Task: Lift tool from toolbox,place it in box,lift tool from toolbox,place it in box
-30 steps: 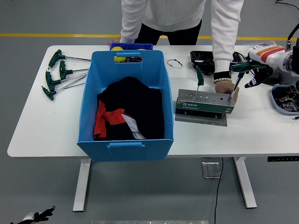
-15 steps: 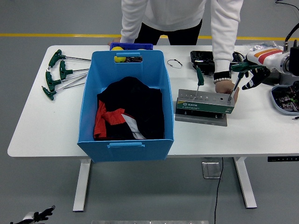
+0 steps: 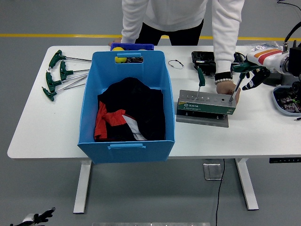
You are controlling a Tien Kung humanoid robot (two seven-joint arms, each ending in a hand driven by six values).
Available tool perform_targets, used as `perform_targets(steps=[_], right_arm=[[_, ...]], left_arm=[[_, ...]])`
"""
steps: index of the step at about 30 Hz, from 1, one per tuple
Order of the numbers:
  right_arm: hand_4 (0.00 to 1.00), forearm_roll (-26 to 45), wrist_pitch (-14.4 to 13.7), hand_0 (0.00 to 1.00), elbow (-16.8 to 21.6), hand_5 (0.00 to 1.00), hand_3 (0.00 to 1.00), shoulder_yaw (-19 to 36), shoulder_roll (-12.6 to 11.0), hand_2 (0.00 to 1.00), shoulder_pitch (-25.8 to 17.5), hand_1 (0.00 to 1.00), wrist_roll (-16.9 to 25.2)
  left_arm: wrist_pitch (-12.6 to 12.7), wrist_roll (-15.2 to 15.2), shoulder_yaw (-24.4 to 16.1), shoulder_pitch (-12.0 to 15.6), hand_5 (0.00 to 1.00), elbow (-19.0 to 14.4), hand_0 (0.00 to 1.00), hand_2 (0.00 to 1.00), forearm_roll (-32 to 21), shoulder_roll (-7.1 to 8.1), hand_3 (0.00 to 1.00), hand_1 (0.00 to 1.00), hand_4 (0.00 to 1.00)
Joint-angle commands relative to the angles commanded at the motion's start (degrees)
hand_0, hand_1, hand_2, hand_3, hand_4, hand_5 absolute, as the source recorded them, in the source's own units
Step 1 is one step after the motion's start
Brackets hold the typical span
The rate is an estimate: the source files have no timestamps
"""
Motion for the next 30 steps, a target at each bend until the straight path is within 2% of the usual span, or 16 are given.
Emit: perform_targets(steps=[4,5,10,11,22,23,28,29,30], right_arm=[[0.998,-0.14,-0.06,0.296,0.05,0.402,0.291,-0.02,-0.05,0.211,-0.16,0.160,0.09],[0.998,-0.16,-0.13,0.257,0.05,0.396,0.241,-0.03,-0.05,0.186,-0.19,0.134,0.12],[0.998,-0.51,-0.59,0.257,0.07,0.396,0.241,-0.09,-0.03,0.186,-0.26,0.134,0.47],[0.998,-0.60,-0.65,0.218,0.03,0.366,0.202,-0.07,-0.02,0.175,-0.27,0.123,0.50],[0.998,-0.79,-0.10,0.180,-0.83,0.373,0.181,0.61,0.10,0.162,-0.27,0.111,1.17],[0.998,-0.78,-0.11,0.163,-0.90,0.424,0.157,0.67,0.09,0.143,-0.27,0.096,1.21],[0.998,-0.44,-1.41,0.163,-1.27,0.424,0.157,0.84,0.01,0.143,-0.29,0.096,1.28],[0.998,-0.34,-1.86,0.135,-1.33,0.583,0.107,0.84,0.00,0.108,-0.31,0.067,1.24],[0.998,-0.22,-2.31,0.135,-1.41,0.583,0.107,0.84,-0.01,0.108,-0.34,0.067,1.16]], left_arm=[[0.01,0.08,-0.15,0.10,0.568,0.00,0.856,0.800,0.21,-0.03,0.616,0.821,0.724],[0.00,0.10,-0.19,0.12,0.567,0.00,0.857,0.800,0.26,-0.03,0.615,0.821,0.723],[-0.02,0.30,-0.81,0.25,0.567,0.00,0.857,0.800,1.05,-0.07,0.615,0.821,0.723],[-0.03,0.30,-0.82,0.28,0.568,0.00,0.858,0.800,1.06,-0.07,0.616,0.822,0.724],[-0.13,0.31,-0.69,0.24,0.568,0.00,0.858,0.800,1.12,-0.03,0.616,0.823,0.724],[-0.14,0.30,-0.70,0.22,0.568,0.00,0.857,0.799,1.12,-0.03,0.616,0.823,0.723],[-0.17,0.27,-0.76,0.09,0.568,0.00,0.857,0.799,1.06,-0.03,0.616,0.823,0.723],[-0.16,0.27,-0.77,0.05,0.568,0.00,0.856,0.800,1.04,-0.03,0.615,0.821,0.723],[-0.17,0.25,-0.70,0.02,0.568,0.00,0.856,0.800,0.99,-0.03,0.615,0.821,0.723]])
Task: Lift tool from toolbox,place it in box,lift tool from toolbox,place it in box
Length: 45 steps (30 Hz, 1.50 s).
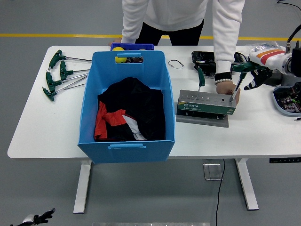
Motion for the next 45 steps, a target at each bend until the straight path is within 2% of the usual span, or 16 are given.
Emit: perform_targets(steps=[4,5,9,11,25,28,29,34,35,40,41,45], right_arm=[[0.998,0.68,-1.52,0.135,-0.27,0.583,0.107,-0.19,-0.05,0.108,-0.13,0.067,-0.05],[0.998,0.96,-2.18,0.119,-0.31,0.625,0.052,-0.22,-0.06,0.064,-0.17,0.045,0.04],[0.998,1.46,-3.13,0.119,-0.38,0.625,0.052,-0.34,-0.13,0.064,-0.24,0.045,0.26],[0.998,1.51,-2.99,0.113,-0.40,0.660,0.039,-0.34,-0.11,0.056,-0.24,0.033,0.23],[0.998,1.33,0.41,0.132,0.14,0.698,0.041,-0.26,-0.25,0.069,-0.01,0.050,-1.10],[0.998,2.18,-0.04,0.132,0.37,0.698,0.041,-0.38,-0.25,0.069,-0.08,0.050,-1.13],[0.998,2.43,-0.26,0.130,0.40,0.743,0.041,-0.43,-0.24,0.067,-0.12,0.041,-1.20],[0.998,3.76,-1.79,0.130,0.53,0.743,0.041,-0.76,-0.25,0.067,-0.45,0.041,-1.49],[0.998,3.94,-2.05,0.124,0.56,0.791,0.027,-0.81,-0.27,0.056,-0.49,0.036,-1.51],[0.998,5.33,-3.70,0.124,0.72,0.791,0.027,-0.95,-0.34,0.056,-0.63,0.036,-1.35],[0.998,5.72,-4.07,0.115,0.79,0.842,0.013,-1.01,-0.37,0.048,-0.64,0.025,-1.34],[0.998,6.63,-4.97,0.115,0.99,0.842,0.013,-1.03,-0.44,0.048,-0.70,0.025,-1.25]], left_arm=[[-0.04,-0.03,0.05,-0.14,0.568,0.00,0.856,0.800,-0.08,0.03,0.615,0.821,0.723],[-0.04,-0.04,0.04,-0.16,0.568,0.00,0.855,0.800,-0.07,0.03,0.615,0.822,0.724],[-0.10,-0.07,0.03,-0.23,0.568,0.00,0.855,0.800,0.14,0.03,0.615,0.822,0.724],[-0.09,-0.07,-0.04,-0.22,0.568,0.00,0.855,0.799,0.20,0.02,0.615,0.822,0.724],[-0.23,0.04,-0.52,-0.19,0.569,0.00,0.855,0.799,1.22,0.03,0.615,0.819,0.724],[-0.22,0.07,-0.73,-0.15,0.569,0.00,0.855,0.799,1.41,0.03,0.615,0.819,0.724],[-0.24,0.08,-0.73,-0.15,0.568,0.00,0.854,0.799,1.43,0.03,0.615,0.819,0.723],[-0.25,0.12,-0.93,-0.14,0.568,0.00,0.854,0.799,1.64,0.02,0.615,0.819,0.723],[-0.27,0.12,-0.92,-0.14,0.569,0.00,0.855,0.799,1.64,0.02,0.615,0.819,0.723],[-0.26,0.14,-1.04,-0.11,0.569,0.00,0.855,0.799,1.74,-0.01,0.615,0.819,0.723],[-0.27,0.15,-1.05,-0.11,0.569,0.00,0.854,0.798,1.75,-0.01,0.615,0.819,0.722],[-0.29,0.18,-1.15,-0.10,0.569,0.00,0.854,0.798,1.88,-0.03,0.615,0.819,0.722]])
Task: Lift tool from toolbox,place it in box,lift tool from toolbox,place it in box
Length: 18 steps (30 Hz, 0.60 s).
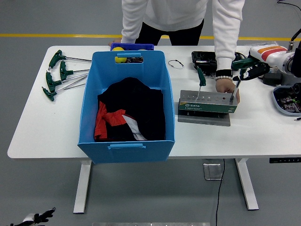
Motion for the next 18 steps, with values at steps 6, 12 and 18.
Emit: perform_targets(steps=[6,12,18], right_arm=[[0.998,1.31,-0.80,0.111,0.14,0.903,0.002,0.08,-0.16,0.045,-0.16,0.022,0.09],[0.998,2.39,-1.67,0.112,0.19,0.903,0.002,0.26,-0.22,0.045,-0.49,0.022,0.15],[0.998,2.61,-2.21,0.109,0.29,0.848,0.002,0.57,-0.34,0.045,-0.73,0.020,0.08]], left_arm=[[-0.02,0.10,-0.29,0.13,0.567,0.00,0.853,0.798,0.33,-0.05,0.614,0.818,0.721],[-0.05,0.22,-0.46,0.32,0.567,0.00,0.853,0.798,0.61,-0.10,0.614,0.818,0.721],[-0.08,0.31,-0.57,0.50,0.567,0.00,0.853,0.798,0.83,-0.13,0.614,0.818,0.721]])
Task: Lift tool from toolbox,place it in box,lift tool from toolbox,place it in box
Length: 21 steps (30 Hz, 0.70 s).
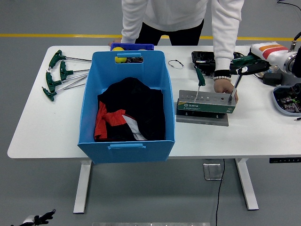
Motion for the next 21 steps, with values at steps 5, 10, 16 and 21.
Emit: perform_targets(steps=[5,10,16,21], right_arm=[[0.905,0.32,-0.26,0.108,0.20,0.776,0.002,0.26,0.00,0.048,-0.22,0.020,-0.13],[0.859,0.92,-0.30,0.107,0.58,0.757,0.005,0.32,-0.04,0.046,-0.49,0.019,-0.20],[0.813,1.57,-0.38,0.105,1.17,0.743,0.006,0.34,-0.26,0.042,-0.60,0.015,-0.86],[0.777,1.95,-0.55,0.106,1.50,0.736,0.006,0.44,-0.48,0.041,-0.53,0.013,-1.11]], left_arm=[[-0.02,0.08,-0.13,0.17,0.567,0.00,0.854,0.798,0.26,-0.02,0.613,0.819,0.721],[-0.03,0.13,-0.28,0.31,0.567,0.00,0.854,0.798,0.48,-0.04,0.612,0.819,0.721],[-0.15,0.14,0.02,0.27,0.567,0.00,0.854,0.797,0.36,0.03,0.613,0.819,0.721],[-0.17,0.05,0.28,0.11,0.567,0.00,0.853,0.797,0.03,0.08,0.612,0.819,0.721]])
